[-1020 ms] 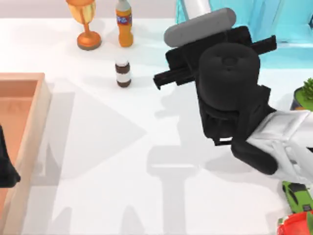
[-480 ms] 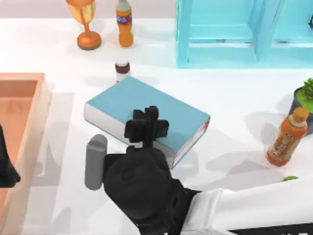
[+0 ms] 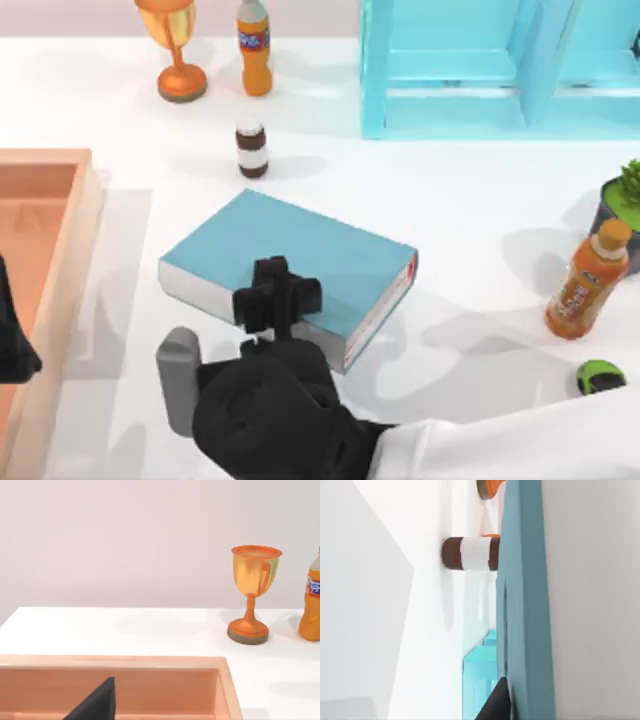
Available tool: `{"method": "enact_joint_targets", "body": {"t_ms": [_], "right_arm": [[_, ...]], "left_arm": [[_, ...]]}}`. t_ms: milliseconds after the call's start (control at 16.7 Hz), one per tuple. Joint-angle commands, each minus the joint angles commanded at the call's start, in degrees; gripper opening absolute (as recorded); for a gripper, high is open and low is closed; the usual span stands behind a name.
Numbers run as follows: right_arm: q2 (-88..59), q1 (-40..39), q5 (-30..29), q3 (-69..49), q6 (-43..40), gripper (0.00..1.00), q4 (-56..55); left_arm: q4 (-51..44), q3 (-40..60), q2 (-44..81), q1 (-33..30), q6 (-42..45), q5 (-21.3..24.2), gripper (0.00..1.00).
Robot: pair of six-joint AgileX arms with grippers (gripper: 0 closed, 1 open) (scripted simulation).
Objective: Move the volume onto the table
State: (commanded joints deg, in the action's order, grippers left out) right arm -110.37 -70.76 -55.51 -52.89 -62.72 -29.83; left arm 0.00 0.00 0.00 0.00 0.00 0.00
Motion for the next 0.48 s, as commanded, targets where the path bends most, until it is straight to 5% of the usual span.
{"method": "enact_joint_targets", "body": {"t_ms": [480], "right_arm": [[0.01, -0.75, -0.71, 0.26, 0.39, 0.0, 0.53]], "left_arm": [[0.0, 0.0, 0.0, 0.0, 0.0, 0.0, 1.0]]}}
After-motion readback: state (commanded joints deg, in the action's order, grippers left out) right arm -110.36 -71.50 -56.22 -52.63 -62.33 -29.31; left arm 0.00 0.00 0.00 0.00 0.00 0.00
